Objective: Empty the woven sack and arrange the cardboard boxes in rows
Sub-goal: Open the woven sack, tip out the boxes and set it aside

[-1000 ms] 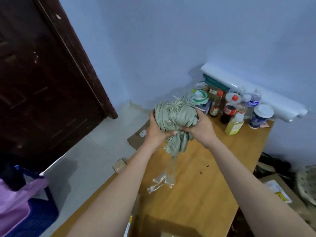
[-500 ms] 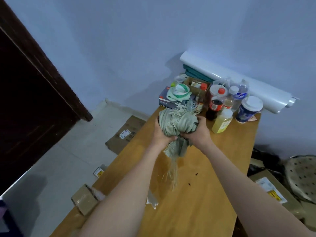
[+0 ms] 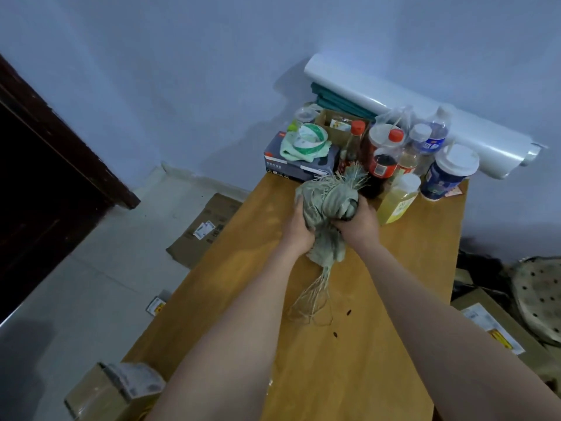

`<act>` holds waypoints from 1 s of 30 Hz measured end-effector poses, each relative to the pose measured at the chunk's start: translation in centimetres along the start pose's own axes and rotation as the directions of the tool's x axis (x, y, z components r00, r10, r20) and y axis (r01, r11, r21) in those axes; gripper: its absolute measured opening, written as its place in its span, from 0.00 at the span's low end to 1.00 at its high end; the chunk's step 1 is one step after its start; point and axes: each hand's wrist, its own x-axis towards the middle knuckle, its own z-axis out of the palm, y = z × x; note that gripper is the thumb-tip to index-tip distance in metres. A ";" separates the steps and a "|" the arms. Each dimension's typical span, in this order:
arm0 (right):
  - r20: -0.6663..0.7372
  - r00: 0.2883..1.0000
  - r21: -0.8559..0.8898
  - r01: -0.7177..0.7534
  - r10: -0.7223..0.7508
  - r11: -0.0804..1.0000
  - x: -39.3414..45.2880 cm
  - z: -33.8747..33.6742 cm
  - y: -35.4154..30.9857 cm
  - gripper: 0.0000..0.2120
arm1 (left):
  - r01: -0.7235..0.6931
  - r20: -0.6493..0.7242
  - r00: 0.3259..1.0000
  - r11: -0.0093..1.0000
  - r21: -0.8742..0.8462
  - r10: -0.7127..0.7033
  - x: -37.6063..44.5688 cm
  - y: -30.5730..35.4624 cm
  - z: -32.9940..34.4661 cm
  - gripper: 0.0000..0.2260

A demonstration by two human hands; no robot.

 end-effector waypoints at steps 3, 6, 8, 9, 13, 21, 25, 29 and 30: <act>0.006 0.999 -0.049 -0.052 0.053 0.997 1.1 0.2 -0.4 0.41 | 0.037 0.101 0.994 0.998 0.042 -0.041 0.6 0.3 -0.3 0.40; 0.005 0.998 -0.078 -0.066 0.067 0.995 1.5 0.6 0.0 0.40 | 0.073 0.164 0.982 0.991 0.116 -0.092 1.2 0.6 -0.5 0.40; 0.004 0.996 -0.095 -0.084 0.085 0.992 1.8 1.2 0.8 0.38 | 0.073 0.192 0.976 0.987 0.147 -0.100 1.1 1.1 -0.6 0.40; 0.005 0.996 -0.102 -0.092 0.092 0.991 1.9 1.5 1.2 0.37 | 0.058 0.202 0.975 0.985 0.161 -0.090 1.0 1.3 -0.6 0.39; 0.018 0.992 -0.139 -0.124 0.128 0.982 1.7 1.2 0.8 0.43 | 0.046 0.243 0.965 0.972 0.230 -0.103 1.5 1.6 -0.9 0.40; -0.107 0.994 -0.281 -0.037 0.007 0.959 -3.4 -0.3 -4.8 0.52 | 0.032 0.102 0.994 0.989 0.142 -0.047 -0.7 2.9 -4.4 0.32; -0.095 0.985 -0.364 0.101 -0.144 0.926 -7.5 -0.9 -9.5 0.42 | 0.021 -0.032 0.999 0.988 0.156 -0.016 -4.2 3.9 -7.9 0.17; 0.024 0.960 -0.240 0.275 -0.278 0.931 -12.2 -1.6 -15.4 0.34 | -0.009 -0.190 0.981 0.991 0.135 0.034 -9.4 5.6 -12.8 0.15; 0.055 0.946 -0.187 0.323 -0.319 0.928 -13.6 -1.7 -16.8 0.33 | -0.013 -0.224 0.974 0.991 0.133 0.043 -11.1 6.0 -14.2 0.15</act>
